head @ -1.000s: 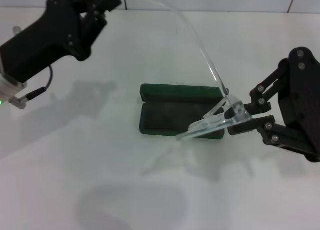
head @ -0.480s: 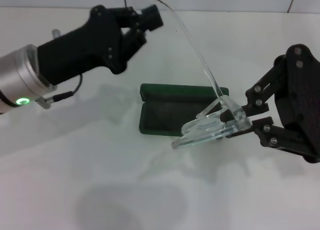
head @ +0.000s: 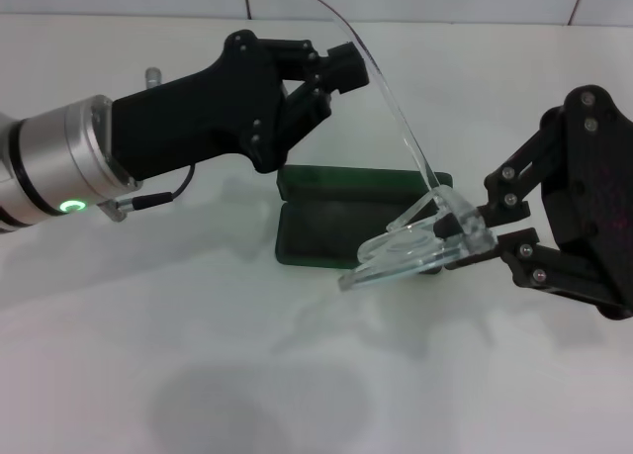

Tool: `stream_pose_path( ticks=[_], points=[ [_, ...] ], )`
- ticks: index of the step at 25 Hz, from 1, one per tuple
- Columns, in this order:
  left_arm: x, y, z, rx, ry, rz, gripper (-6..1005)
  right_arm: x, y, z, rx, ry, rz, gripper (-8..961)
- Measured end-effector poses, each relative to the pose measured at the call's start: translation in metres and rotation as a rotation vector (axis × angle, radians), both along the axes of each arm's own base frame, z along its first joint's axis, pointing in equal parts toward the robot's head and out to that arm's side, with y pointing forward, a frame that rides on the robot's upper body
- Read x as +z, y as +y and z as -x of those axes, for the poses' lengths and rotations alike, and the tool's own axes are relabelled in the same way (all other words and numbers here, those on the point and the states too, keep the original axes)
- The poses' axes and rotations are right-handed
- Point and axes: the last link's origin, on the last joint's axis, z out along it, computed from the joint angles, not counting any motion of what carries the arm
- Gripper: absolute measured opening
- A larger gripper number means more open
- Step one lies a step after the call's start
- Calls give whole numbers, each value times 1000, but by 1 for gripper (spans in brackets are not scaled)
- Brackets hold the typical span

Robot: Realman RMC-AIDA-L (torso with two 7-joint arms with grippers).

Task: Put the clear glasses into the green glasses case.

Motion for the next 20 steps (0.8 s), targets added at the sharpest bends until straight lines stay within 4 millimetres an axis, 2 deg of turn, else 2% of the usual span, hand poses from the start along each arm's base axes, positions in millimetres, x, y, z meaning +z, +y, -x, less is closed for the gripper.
stream_pose_path(
  ticks=[20],
  points=[
    [5,-10,-9,-84,-47,46,54,-2,1,-4,-11,7,8,48]
  ],
)
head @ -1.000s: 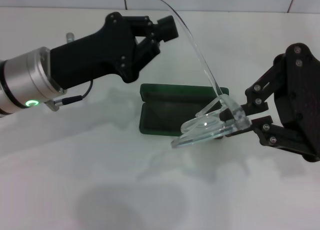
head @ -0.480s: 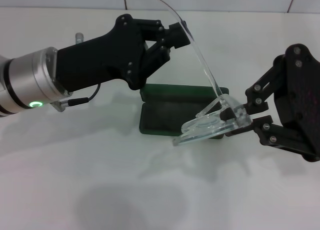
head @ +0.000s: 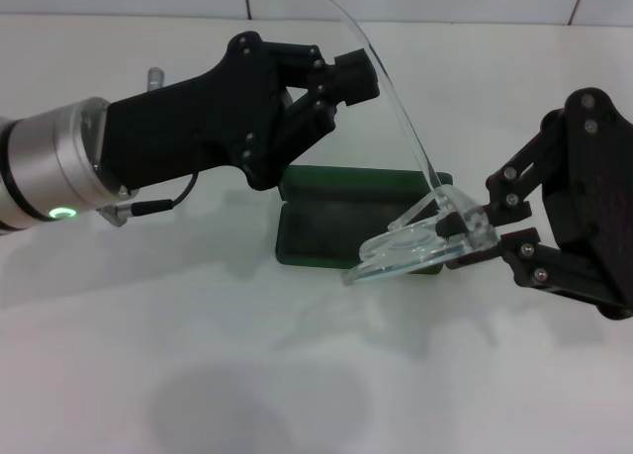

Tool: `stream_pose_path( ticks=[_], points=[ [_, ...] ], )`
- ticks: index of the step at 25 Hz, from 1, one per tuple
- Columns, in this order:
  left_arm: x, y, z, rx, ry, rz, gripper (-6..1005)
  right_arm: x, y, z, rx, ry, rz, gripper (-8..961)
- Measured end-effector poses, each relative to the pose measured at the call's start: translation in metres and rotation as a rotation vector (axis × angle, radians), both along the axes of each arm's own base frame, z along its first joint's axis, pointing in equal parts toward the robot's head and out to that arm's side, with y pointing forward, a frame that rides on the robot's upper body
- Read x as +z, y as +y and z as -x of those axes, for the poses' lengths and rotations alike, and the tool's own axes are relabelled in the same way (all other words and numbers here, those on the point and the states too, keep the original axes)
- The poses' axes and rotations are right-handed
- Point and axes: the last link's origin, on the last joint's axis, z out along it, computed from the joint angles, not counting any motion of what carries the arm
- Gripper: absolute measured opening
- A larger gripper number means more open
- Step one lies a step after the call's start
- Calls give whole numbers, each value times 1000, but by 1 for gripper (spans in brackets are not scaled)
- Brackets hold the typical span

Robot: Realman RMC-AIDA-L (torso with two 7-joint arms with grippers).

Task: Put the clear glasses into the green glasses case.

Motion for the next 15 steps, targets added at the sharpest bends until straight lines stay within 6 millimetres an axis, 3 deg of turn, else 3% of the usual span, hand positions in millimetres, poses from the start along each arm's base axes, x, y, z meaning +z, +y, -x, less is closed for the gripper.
stream_pose_path(
  ticks=[15],
  points=[
    [1,5,6,60,-9,-35,54,0,-4,0,22,7,22,47]
  ],
)
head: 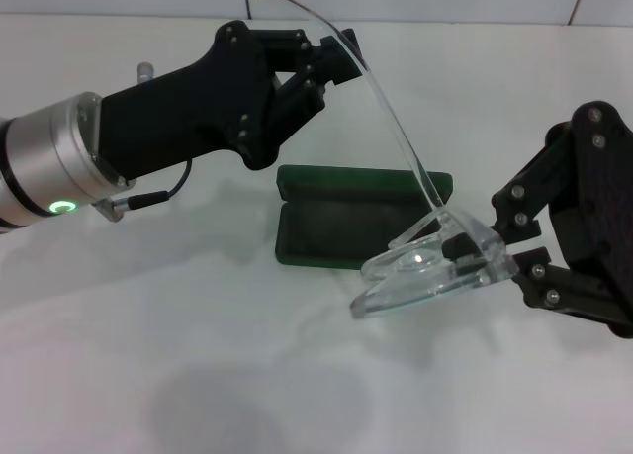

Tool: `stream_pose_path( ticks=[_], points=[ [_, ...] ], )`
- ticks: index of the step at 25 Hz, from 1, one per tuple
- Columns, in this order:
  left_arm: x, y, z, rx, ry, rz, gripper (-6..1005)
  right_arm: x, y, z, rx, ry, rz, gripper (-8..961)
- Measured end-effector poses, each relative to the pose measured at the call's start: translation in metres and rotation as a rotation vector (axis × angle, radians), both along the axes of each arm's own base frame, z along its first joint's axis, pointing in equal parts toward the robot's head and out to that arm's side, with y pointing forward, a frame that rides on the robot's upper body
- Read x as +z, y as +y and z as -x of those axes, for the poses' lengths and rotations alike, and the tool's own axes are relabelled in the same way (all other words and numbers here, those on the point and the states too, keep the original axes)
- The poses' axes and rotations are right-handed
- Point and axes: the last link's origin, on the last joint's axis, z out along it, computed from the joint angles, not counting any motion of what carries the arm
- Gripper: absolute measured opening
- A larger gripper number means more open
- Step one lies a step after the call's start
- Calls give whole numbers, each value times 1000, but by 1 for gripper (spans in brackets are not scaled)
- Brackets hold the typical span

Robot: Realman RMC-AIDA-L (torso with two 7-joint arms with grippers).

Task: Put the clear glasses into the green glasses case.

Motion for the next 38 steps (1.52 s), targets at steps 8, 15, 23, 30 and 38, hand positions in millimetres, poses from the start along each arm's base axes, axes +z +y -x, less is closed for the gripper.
stream_pose_path(
  ticks=[8,15,23,30,38],
  points=[
    [-6,-3,-7,-44,14,41,54,-1,0,1,1,2,1,47],
    [-1,-9,-11,-89,-32,54,54,-1,1,-1,-6,8,-3,47],
    [5,-13,-13,-113,-66,59,54,0,2,-2,-10,9,-9,48],
    [4,-18,-13,-136,-66,83,54,0,2,-3,-14,8,-13,48],
    [5,-13,-8,-83,-70,43,54,0,2,-3,-7,10,-15,47]
  ],
)
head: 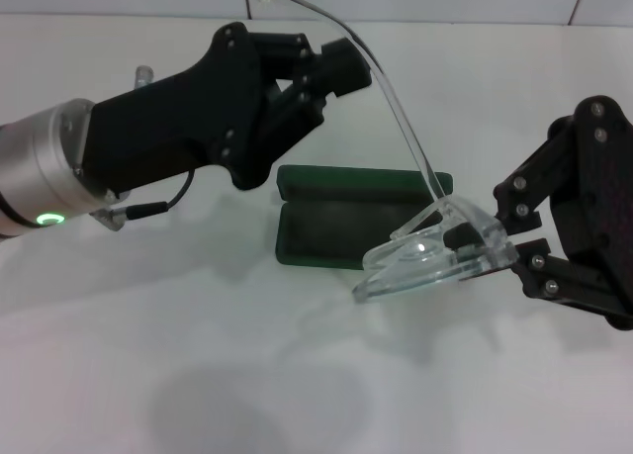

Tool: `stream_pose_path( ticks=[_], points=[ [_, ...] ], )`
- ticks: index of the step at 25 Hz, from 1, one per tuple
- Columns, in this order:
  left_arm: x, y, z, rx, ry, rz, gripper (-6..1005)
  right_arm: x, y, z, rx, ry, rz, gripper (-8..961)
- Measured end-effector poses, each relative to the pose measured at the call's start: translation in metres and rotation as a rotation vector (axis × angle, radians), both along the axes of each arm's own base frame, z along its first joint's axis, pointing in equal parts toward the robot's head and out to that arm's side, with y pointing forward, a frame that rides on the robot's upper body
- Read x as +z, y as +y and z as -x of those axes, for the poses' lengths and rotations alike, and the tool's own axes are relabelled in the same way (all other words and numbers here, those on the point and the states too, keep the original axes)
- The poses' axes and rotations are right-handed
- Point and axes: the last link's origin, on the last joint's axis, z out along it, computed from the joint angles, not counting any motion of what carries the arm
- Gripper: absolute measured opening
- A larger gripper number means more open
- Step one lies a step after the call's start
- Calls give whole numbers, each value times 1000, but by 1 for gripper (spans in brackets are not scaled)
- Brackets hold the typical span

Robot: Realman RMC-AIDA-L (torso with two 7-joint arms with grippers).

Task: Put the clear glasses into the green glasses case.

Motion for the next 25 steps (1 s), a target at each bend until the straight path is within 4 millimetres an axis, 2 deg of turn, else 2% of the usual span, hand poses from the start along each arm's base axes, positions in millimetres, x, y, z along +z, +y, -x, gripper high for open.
stream_pose_path(
  ticks=[5,10,16,25],
  points=[
    [-2,7,3,46,21,-22,54,-1,-1,0,5,0,4,48],
    [-2,7,-4,18,12,-16,54,-2,-1,1,9,0,6,48],
    [5,-2,-12,-60,-60,8,54,-2,-1,0,2,1,5,48],
    [4,-10,-16,-104,-92,33,54,-2,-1,-1,-4,4,6,48]
  ],
)
